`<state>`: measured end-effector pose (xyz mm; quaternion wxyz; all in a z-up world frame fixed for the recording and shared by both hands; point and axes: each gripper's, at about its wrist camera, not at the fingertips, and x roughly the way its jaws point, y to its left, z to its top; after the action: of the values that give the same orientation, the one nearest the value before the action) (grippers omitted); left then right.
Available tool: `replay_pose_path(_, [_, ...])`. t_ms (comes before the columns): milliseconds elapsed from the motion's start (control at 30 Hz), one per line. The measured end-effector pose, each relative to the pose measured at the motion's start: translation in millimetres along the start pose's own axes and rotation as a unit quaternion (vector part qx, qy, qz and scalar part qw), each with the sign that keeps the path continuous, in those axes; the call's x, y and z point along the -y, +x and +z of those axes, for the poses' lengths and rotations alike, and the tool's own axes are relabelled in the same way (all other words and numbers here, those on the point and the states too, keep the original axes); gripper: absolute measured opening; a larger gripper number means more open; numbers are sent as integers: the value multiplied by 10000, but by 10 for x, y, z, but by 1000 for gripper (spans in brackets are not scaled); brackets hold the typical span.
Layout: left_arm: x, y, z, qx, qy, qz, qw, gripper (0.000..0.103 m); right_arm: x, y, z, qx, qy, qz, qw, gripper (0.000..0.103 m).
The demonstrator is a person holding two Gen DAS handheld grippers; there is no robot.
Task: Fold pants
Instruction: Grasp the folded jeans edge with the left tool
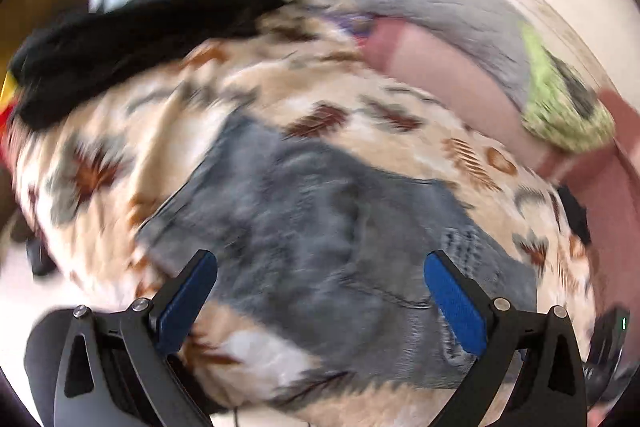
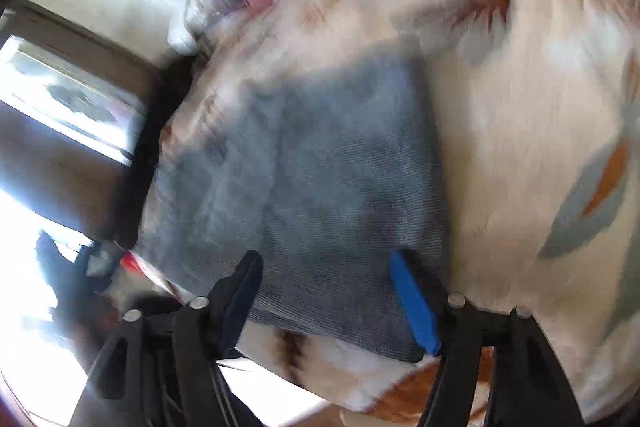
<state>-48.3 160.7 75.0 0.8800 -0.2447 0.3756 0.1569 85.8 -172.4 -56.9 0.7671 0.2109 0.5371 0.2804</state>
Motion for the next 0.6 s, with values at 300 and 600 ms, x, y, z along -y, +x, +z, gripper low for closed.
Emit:
replay_pose_path(300, [-690,112,35,-127,-1535,-263,9877,103,105,-100,57,440,331,202,9983,69])
replay_pose_path(600, [-903,579,98,-581,-2387,-1121,9629,102,1,-282,20,721,227,-102,9971,69])
